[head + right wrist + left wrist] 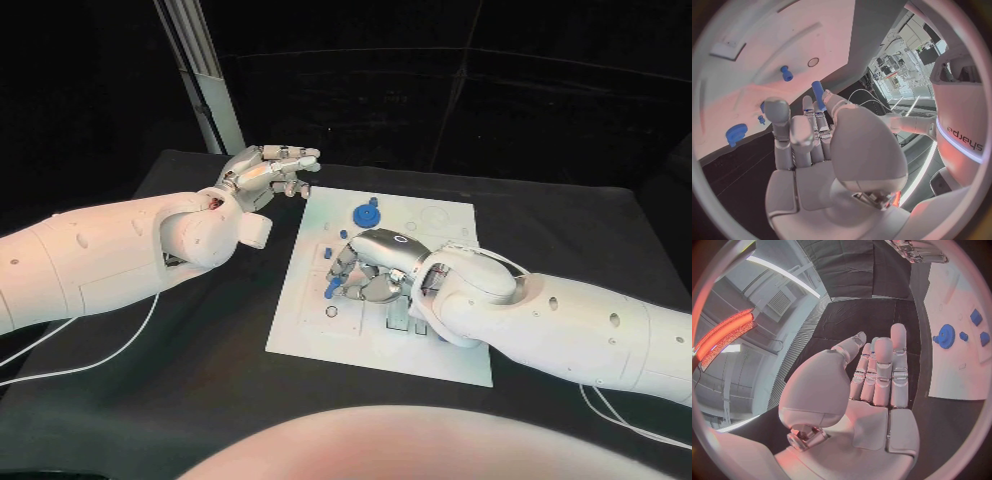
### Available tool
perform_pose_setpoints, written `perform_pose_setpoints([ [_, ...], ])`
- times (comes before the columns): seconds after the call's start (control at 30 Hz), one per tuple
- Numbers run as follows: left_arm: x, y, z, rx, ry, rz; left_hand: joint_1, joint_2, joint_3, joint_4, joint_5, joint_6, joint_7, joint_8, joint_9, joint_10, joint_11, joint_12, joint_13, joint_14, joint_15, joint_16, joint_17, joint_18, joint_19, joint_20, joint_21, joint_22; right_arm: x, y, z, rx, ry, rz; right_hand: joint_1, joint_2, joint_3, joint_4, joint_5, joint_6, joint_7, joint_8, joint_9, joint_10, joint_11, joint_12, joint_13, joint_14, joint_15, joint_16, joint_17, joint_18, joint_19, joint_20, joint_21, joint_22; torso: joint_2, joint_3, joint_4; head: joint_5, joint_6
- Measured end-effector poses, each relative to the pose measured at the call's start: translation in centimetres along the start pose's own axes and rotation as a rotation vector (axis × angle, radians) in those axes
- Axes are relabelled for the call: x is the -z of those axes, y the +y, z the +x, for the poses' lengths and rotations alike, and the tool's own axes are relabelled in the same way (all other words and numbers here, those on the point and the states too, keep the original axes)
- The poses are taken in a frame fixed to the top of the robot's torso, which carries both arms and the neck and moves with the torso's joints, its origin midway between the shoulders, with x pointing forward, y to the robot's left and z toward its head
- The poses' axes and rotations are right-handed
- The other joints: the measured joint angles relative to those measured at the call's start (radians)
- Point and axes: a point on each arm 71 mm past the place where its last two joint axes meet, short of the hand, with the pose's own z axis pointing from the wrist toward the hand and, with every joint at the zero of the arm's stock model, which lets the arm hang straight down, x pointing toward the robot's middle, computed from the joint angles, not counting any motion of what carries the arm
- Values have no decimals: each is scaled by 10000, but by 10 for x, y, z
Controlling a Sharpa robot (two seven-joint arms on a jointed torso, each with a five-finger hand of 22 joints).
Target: Assemble the parts on the task board
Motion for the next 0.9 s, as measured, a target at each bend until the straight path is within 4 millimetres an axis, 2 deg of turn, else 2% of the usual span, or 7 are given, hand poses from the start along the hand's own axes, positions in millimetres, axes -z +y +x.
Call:
perform_pose_setpoints([
  [0.47,-1,0,1,14,42,-7,0,0,0,0,0,0,0,0,0,0,0,0,0,0,0,0,1,0,0,0,0,2,-6,6,9,548,485,-286,-13,-14,27,-28,-1,-47,19,-39,-13,0,0,-37,0,0,0,41,28,0,0,0,37,-1,-3,5,1,63,-69],
  [0.9,-1,0,1,19,56,-19,0,0,1,0,0,0,1,-1,0,0,0,-1,-9,0,0,0,-14,-1,0,0,0,2,-6,7,13,1219,994,-374,21,19,66,-68,-4,-71,32,-79,-11,0,0,-36,0,0,0,41,27,-1,0,0,37,-2,-9,2,1,53,-80],
])
